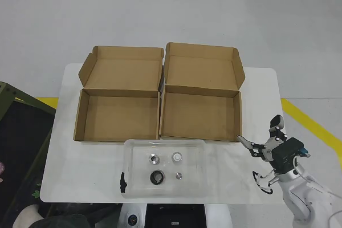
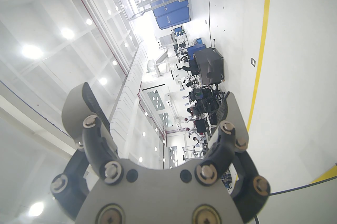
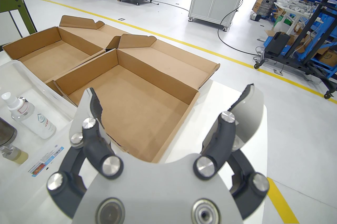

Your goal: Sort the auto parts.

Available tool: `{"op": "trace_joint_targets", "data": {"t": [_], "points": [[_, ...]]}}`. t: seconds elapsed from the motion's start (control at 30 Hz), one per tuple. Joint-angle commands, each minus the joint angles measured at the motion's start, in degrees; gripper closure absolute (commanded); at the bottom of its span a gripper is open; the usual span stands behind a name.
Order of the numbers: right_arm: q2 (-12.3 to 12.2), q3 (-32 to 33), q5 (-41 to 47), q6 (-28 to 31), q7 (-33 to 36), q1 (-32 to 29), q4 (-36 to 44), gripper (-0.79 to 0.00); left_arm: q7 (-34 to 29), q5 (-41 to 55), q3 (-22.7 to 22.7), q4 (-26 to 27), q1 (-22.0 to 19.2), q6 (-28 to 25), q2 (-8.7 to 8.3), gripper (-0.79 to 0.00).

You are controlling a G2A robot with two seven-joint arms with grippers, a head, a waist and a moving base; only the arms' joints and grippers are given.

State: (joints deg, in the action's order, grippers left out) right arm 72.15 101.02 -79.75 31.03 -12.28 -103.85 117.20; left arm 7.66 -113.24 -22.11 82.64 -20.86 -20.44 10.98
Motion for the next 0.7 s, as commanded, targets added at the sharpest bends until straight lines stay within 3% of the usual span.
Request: {"op": "trace_joint_targets", "data": {"t": [0.0, 0.23, 0.67], "points": [[0.00, 0.00, 0.00, 0.00, 0.00, 0.00, 0.00, -0.785, 0.00, 0.00, 0.00, 0.00, 0.00, 0.00, 0.00, -0.784], [0.00, -0.09, -0.03, -0.02, 0.21, 0.04, -0.04, -0.785, 0.00, 0.00, 0.00, 0.00, 0.00, 0.00, 0.00, -0.785], [-1.02, -6.16, 0.17, 8.91, 15.01, 5.97, 1.78, -0.785, 0.00, 0.00, 0.00, 0.00, 0.00, 0.00, 0.00, -0.785]]}}
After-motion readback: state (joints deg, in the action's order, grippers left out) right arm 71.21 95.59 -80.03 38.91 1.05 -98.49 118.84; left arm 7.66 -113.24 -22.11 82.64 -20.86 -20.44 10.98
